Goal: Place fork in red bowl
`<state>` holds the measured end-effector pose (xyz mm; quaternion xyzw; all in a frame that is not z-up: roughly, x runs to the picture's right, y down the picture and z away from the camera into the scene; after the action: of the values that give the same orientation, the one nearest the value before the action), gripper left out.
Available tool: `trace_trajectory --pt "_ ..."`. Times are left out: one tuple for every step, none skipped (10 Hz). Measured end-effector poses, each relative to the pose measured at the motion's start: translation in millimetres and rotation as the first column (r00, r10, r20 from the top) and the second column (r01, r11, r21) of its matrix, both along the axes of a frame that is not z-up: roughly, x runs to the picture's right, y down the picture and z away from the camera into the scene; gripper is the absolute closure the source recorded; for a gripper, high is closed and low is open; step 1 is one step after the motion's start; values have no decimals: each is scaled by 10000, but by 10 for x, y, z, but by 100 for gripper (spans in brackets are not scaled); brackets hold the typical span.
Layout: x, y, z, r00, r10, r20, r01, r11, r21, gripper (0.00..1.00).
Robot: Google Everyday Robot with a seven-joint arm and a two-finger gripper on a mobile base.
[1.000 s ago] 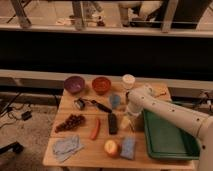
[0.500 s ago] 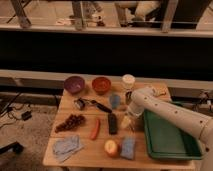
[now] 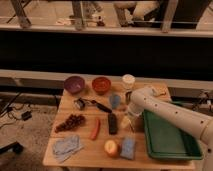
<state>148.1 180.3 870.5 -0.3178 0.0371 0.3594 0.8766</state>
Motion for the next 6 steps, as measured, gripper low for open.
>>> trace_trajectory --pt "5 -2 -2 10000 9 -3 -9 10000 5 20" --pt "9 7 -1 10000 23 -2 -23 10000 -9 20" --pt "9 17 6 10000 3 37 -3 10000 -25 20" --pt "3 20 15 10000 -14 75 14 10000 -33 20" --pt "1 27 24 9999 -25 99 26 10000 -48 20" --pt "3 35 30 9999 -30 113 31 10000 -63 20"
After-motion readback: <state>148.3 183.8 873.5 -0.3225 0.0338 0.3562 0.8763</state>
